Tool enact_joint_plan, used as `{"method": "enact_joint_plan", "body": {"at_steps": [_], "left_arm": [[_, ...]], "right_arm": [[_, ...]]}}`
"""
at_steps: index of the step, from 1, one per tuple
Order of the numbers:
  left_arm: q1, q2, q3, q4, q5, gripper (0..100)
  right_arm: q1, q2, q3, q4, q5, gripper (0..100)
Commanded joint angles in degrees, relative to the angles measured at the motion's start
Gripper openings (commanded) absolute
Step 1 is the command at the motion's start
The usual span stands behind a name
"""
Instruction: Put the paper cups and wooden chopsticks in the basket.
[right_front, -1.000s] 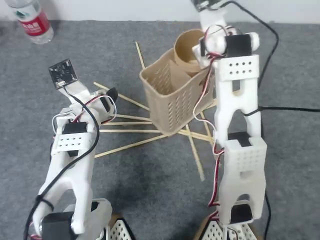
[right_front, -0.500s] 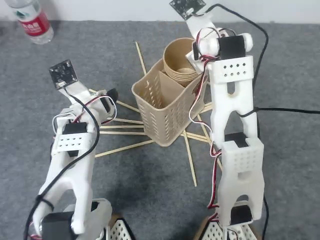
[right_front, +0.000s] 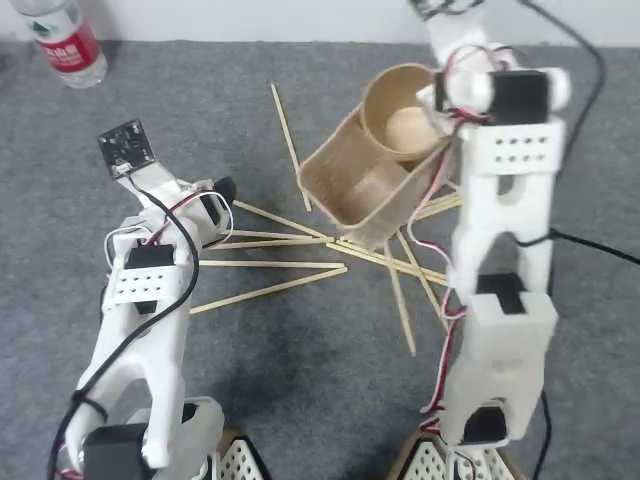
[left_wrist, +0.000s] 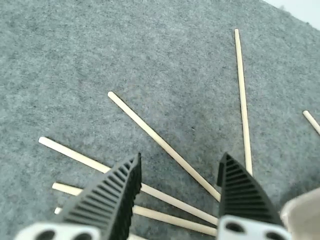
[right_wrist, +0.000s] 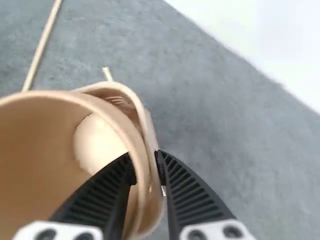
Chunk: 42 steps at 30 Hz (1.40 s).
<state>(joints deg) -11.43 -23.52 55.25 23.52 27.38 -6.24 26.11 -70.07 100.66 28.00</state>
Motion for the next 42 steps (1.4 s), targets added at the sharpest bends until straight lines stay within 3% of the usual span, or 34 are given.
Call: {"method": "enact_joint_plan", "body": {"at_steps": [1,10,22,31,38,42], "left_arm": [[0.5,-1.0,-0.4,-1.1,-0.6,24],[0.5,-1.0,-0.4,-1.1,-0.6,24],[0.6,-1.0,-0.4,-1.0,-0.6,24],[4.9,-1.1,0.6,-1.1,-4.0,24],[5.7,-1.4,0.6,-0.9,-4.6,24],[8.4,-1.5,0.0,-0.6,-4.7,24]], "right_arm": [[3.7,-7.6,1.6,1.9,-1.1,0.8],[16.6,-12.8,9.4,2.0,-0.7,0.8],[34.9,-12.9,16.6,1.5,6.3,0.8],[33.4,-13.0,31.7,1.4,7.9,0.8],[31.4,-13.6,31.9,1.3,7.7,1.0],[32.5,-13.8,29.7,1.7,6.6,11.4]]}}
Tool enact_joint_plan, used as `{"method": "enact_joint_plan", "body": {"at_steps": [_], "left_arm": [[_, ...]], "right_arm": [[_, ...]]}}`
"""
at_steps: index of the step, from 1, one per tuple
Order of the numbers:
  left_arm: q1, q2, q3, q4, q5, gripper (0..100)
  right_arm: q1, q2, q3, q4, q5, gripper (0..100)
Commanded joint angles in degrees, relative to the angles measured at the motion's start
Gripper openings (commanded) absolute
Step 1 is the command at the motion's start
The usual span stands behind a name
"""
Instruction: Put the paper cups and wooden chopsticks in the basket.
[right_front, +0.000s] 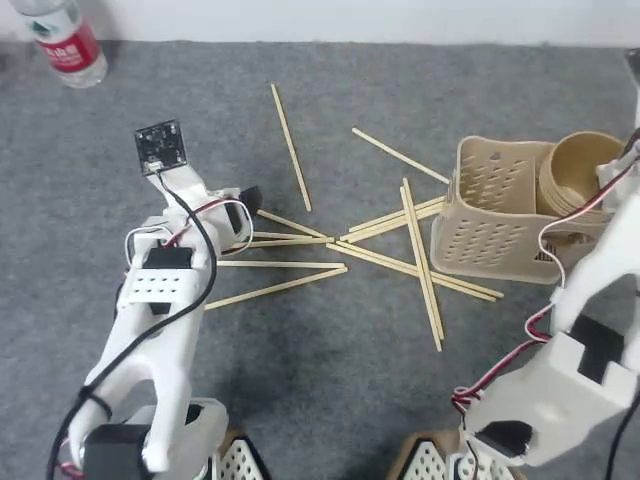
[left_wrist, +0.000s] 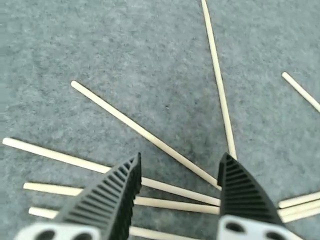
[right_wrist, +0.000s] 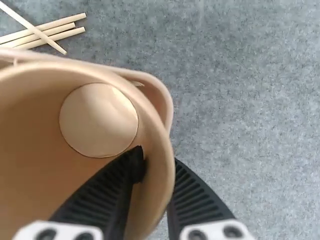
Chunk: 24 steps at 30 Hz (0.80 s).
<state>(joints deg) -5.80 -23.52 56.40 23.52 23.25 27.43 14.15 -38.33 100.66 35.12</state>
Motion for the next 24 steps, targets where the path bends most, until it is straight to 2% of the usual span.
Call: {"method": "enact_joint_plan", "body": {"at_steps": [1,3,5,12,16,20,24], "left_arm": [[4.0,-1.5,-2.0,0.6,-1.1,25],[6.3,-1.5,-5.8,6.0,-3.6,27],[7.8,-1.2,-11.4,13.2,-5.5,28],[8.0,-0.9,-29.1,33.0,-11.4,28],[6.7,-1.0,-33.7,41.8,-10.2,28],[-0.3,-1.1,-30.3,44.5,-4.3,28],[-8.1,-1.4,-21.0,36.4,-3.6,28]], "right_arm": [[-0.9,-2.5,-3.0,1.7,-2.3,16.3],[-0.7,-4.7,-5.3,1.5,-4.3,25.1],[-1.0,-8.1,-7.7,1.5,-3.5,28.1],[-6.0,-20.4,-13.1,2.0,-3.5,24.1],[-13.1,-26.1,-6.0,2.0,-8.9,20.3],[-24.4,-31.8,4.3,2.0,-9.8,16.5],[-35.3,-37.0,10.2,2.0,-9.9,16.4]]}}
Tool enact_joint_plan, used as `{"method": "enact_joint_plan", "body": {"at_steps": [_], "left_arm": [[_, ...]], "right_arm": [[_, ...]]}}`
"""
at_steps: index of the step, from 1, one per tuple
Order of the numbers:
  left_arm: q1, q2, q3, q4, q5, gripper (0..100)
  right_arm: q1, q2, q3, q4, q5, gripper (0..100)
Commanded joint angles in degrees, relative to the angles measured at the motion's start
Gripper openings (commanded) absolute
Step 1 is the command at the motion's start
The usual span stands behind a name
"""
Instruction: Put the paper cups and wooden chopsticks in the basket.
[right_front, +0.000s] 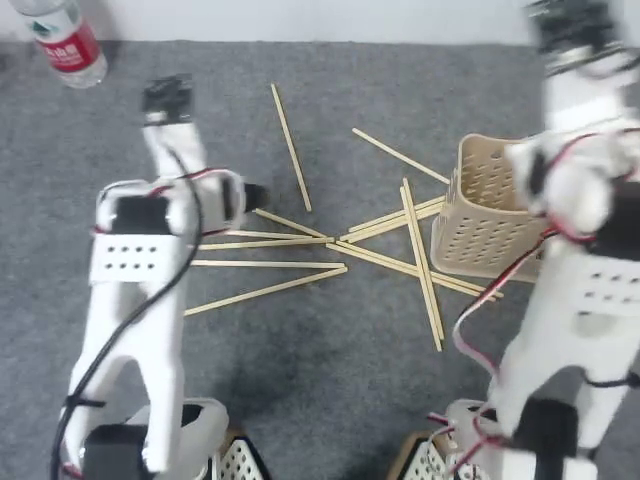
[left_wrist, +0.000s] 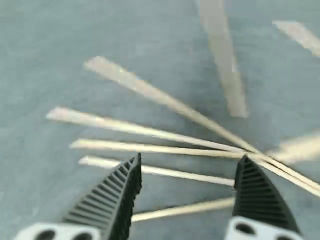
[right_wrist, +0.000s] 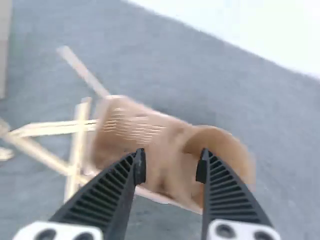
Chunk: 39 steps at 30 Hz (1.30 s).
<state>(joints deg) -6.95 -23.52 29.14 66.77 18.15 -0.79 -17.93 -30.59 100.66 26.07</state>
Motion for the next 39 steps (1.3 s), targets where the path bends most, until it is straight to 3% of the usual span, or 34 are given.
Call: {"method": "enact_joint_plan", "body": {"at_steps": [1,7,12,24,30,39], "left_arm": [[-8.5,-1.5,8.8,-9.7,1.5,28],[-13.8,-1.1,19.8,-24.6,5.2,28],[-14.0,-1.1,23.2,-30.7,5.5,28],[-13.7,-1.0,23.5,-31.7,5.5,28],[-13.7,-1.0,23.5,-31.7,5.5,28],[-13.6,-1.0,23.5,-31.7,5.7,28]], "right_arm": [[-9.2,-5.6,3.6,2.0,-1.1,16.3],[-16.6,-3.9,20.0,-0.6,-6.0,16.2],[-19.3,-0.2,34.5,-10.3,-5.9,16.2],[-16.0,13.2,49.8,-29.1,-2.0,16.2],[-12.0,23.9,48.4,-35.2,0.8,16.2],[-10.9,34.5,41.5,-35.7,1.2,15.6]]}}
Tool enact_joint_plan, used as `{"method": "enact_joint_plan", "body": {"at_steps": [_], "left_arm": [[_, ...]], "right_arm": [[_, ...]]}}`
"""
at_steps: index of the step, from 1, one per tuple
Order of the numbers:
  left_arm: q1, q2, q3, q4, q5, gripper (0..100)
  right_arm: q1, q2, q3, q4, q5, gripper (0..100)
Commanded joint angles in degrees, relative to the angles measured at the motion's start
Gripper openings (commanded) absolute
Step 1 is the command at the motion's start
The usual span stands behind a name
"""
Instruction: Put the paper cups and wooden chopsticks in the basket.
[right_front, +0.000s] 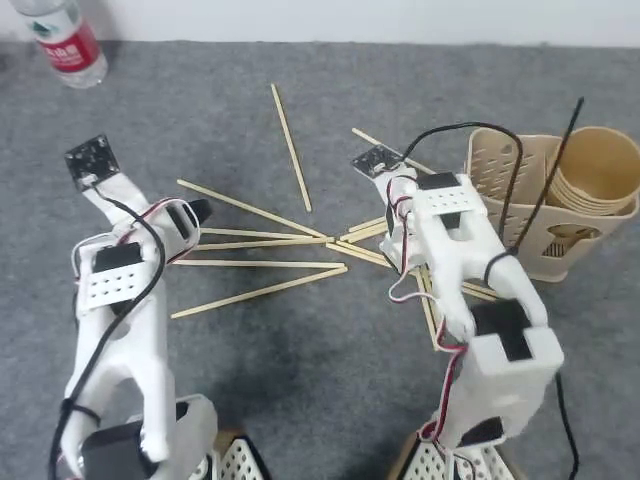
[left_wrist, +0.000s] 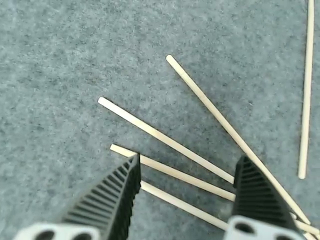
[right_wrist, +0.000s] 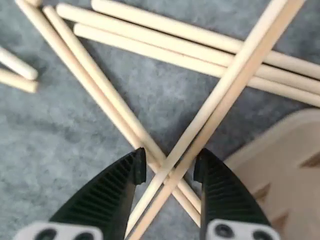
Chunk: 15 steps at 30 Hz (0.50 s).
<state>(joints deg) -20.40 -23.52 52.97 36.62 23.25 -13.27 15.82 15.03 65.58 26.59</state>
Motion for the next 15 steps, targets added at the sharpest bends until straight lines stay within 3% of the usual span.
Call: {"method": "enact_joint_plan", "body": {"at_steps": [1,5,15], "left_arm": [[-0.2,-1.0,-0.3,-1.6,0.6,28],[1.1,-1.0,-0.3,-1.6,0.4,28],[3.2,-1.0,0.3,-1.7,0.3,28]], "right_arm": [[1.7,1.4,-4.9,-0.7,0.7,13.6],[1.8,2.4,-6.5,-0.7,0.7,3.1],[1.5,2.0,-7.0,-0.7,3.5,0.8]]}}
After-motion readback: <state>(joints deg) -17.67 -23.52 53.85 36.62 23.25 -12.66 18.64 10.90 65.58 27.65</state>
